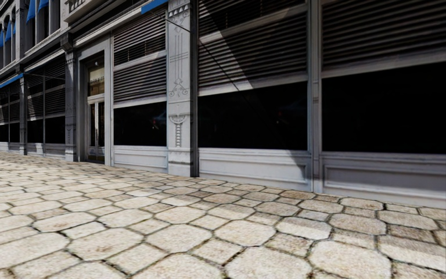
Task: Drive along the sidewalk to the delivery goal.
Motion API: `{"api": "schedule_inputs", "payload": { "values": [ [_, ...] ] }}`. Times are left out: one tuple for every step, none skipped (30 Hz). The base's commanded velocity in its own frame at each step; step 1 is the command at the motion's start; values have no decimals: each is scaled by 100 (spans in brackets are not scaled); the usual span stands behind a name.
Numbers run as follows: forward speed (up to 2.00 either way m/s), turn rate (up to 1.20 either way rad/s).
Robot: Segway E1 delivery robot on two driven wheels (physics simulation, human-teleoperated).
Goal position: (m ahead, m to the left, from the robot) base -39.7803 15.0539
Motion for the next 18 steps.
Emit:
{"api": "schedule_inputs", "payload": {
  "values": [
    [0,0],
    [0,0],
    [0,0],
    [0,0],
    [0,0],
    [0,0],
    [0,0],
    [0,0],
    [0,0],
    [0,0],
    [0,0],
    [0,0],
    [0,0],
    [0,0],
    [0,0],
    [0,0],
    [0,0],
    [0,0]
  ]
}}
